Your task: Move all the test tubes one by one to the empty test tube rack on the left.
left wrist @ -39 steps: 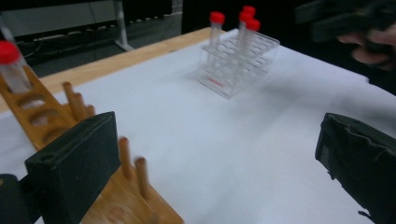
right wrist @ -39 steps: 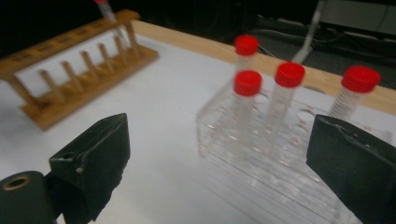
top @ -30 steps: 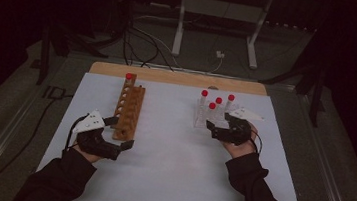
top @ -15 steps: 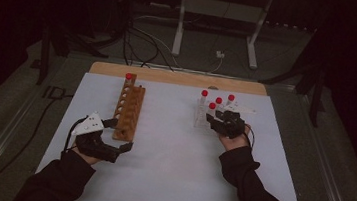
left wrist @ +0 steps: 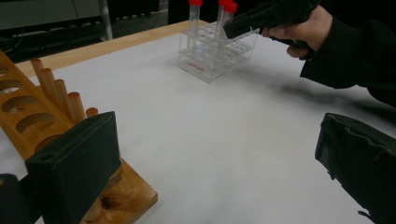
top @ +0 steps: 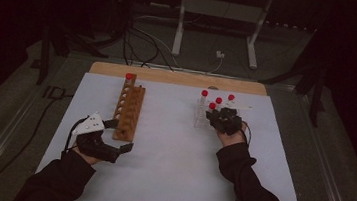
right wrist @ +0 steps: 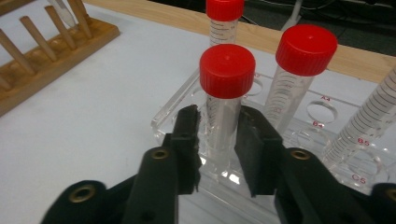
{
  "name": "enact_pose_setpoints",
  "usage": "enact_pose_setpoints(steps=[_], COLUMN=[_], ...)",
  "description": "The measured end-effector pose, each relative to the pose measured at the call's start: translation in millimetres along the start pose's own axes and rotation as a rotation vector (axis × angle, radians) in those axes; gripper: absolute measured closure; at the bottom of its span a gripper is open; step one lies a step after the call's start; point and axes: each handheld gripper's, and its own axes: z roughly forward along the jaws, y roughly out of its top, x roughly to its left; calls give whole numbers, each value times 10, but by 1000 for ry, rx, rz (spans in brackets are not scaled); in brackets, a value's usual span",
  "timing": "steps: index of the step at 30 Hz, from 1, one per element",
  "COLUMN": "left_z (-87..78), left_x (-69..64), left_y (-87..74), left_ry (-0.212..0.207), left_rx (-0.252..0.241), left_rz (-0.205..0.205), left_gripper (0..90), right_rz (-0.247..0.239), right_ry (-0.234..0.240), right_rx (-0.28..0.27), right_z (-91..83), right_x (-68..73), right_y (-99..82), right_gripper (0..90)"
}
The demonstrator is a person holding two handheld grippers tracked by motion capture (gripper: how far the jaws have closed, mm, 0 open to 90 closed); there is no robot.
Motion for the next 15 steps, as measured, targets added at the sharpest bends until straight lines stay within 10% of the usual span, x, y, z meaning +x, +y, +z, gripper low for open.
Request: enact_pose_setpoints(steps=[15], left_z=[-2], left_x=[-8], left_y=[24], left_ry=[-13], left_rx=[-4], left_rz=[0], left_gripper=[7], right_rz=[-38], right_ry=[-36], right_rx=[-9], right_z=[-62], right_x=[42], right_y=[92], right_gripper=[748])
